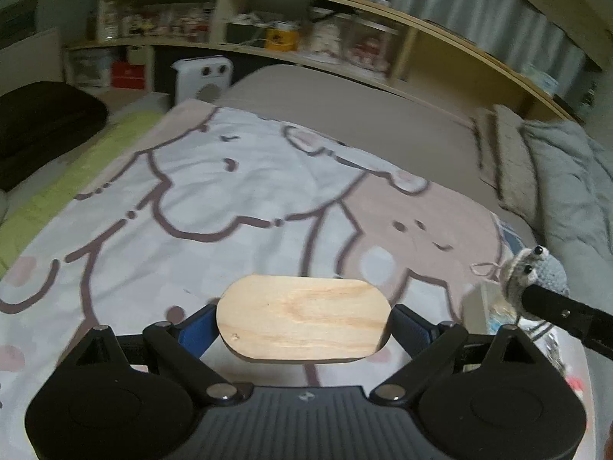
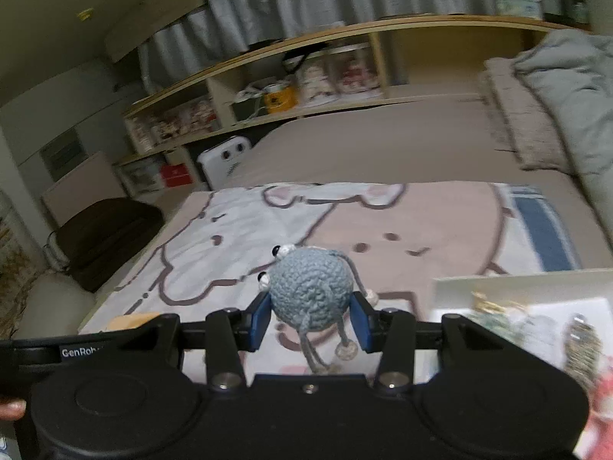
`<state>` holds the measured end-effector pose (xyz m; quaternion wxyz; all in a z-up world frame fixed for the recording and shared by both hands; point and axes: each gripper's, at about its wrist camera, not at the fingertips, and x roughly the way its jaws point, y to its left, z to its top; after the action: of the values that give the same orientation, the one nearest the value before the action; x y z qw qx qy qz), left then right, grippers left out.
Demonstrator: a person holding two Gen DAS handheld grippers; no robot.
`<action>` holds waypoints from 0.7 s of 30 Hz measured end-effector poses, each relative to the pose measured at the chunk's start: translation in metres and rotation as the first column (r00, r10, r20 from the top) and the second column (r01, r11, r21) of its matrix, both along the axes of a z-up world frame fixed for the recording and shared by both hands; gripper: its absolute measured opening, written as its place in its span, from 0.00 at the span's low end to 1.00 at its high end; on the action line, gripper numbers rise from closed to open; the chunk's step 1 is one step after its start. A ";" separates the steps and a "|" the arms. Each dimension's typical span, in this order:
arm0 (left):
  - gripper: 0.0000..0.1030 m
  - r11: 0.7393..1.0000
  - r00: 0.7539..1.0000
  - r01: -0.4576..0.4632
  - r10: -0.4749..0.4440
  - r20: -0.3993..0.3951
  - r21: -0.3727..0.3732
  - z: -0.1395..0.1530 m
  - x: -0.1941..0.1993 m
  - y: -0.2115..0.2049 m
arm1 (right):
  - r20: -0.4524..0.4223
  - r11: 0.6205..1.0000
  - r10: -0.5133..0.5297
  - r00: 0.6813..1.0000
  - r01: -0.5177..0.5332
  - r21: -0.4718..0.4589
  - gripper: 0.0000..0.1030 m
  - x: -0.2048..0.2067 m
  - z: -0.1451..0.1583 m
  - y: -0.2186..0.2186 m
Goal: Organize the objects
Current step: 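Carry wooden block and grey mouse into the white box with both tools and release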
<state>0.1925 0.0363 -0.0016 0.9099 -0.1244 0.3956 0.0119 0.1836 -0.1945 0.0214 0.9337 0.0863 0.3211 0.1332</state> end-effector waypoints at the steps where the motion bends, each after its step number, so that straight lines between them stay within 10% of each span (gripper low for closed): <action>1: 0.92 1.000 1.000 0.016 -0.016 0.001 -0.004 0.001 -0.002 -0.003 | 0.002 1.000 -0.012 1.000 0.012 -0.003 0.44 -0.006 0.003 -0.006; 21: 0.92 0.963 0.961 0.271 -0.270 0.052 -0.003 0.027 -0.058 -0.079 | 0.094 0.971 -0.237 0.967 0.235 0.036 0.45 -0.118 0.027 -0.089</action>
<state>0.1340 -0.0432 0.0253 0.9121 -0.0742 0.3856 -0.1178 0.0653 -0.2838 0.0479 0.9564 0.1286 0.2607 0.0290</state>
